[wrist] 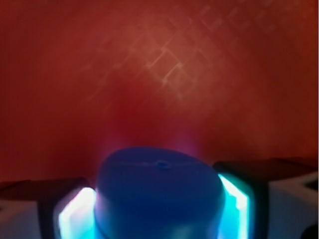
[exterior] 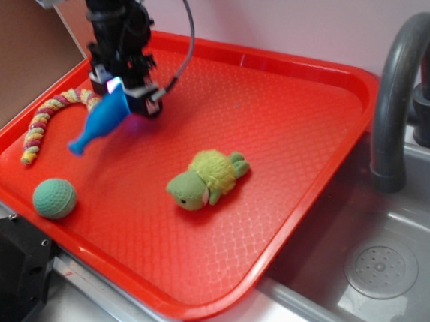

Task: Grab the blue bottle.

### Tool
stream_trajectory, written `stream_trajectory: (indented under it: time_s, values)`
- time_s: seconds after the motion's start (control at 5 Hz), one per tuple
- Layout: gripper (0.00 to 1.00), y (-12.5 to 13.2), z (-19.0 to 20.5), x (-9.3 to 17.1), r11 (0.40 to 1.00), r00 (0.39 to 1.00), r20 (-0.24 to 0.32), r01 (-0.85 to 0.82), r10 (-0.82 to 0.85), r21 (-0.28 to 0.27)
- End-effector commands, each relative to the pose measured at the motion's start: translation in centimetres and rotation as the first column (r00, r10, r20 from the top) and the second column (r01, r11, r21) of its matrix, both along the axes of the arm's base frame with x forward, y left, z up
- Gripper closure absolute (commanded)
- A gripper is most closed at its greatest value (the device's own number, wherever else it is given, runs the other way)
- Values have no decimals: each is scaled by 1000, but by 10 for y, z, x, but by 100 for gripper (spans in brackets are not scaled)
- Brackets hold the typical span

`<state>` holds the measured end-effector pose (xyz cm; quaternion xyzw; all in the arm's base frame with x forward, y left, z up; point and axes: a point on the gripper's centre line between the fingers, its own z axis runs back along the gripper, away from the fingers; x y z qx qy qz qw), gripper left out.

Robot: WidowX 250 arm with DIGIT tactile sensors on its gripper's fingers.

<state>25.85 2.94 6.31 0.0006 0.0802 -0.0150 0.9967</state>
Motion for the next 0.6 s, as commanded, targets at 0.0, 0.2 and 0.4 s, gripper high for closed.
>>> stream_trajectory:
  time_s: [0.0,0.2,0.4]
  values:
    - [100,-37,120,-10,993,969,233,102,-84,-64]
    - [100,-50,150,-30,988,952,291,126,-95,-91]
    - [100,-49,145,-36,970,932,318,219,-176,-106]
